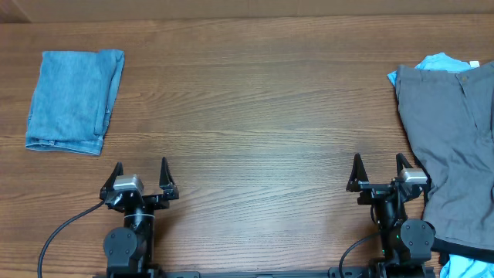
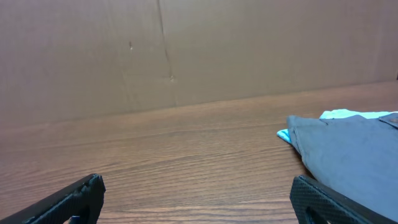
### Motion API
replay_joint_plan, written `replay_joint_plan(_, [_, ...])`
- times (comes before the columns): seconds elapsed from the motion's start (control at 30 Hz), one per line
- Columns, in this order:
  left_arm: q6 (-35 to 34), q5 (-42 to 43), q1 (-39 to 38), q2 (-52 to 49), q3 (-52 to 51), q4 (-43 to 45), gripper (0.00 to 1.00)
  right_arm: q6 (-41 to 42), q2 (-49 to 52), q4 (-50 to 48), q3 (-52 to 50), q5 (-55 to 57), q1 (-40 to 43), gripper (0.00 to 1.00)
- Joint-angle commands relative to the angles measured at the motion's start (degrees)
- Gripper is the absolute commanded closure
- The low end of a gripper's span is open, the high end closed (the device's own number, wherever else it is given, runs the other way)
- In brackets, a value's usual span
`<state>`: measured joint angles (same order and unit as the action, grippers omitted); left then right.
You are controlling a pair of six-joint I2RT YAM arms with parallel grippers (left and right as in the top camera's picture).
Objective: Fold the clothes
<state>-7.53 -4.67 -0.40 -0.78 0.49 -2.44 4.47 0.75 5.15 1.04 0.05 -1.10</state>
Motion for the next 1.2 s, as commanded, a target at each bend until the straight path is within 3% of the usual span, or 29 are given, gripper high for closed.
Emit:
replay_joint_plan(0.0, [0.2,-4.5,-0.3,0.6,-0.2,-1.0,0.00,-0.2,-0.3,-0.3,-0.6,0.3,0.3,0.00])
replay_joint_plan(0.5, [0.2,0.4,-0.4,0.6,-0.2,-1.4,0.00,-0.2,-0.3,-0.3,-0.6,0.3,0.3,0.00])
replay_joint_plan(1.17, [0.2,0.2,-0.3,0.5,-0.2,-1.4,0.00,-0.2,-0.3,-0.3,-0.6,0.3,0.3,0.00])
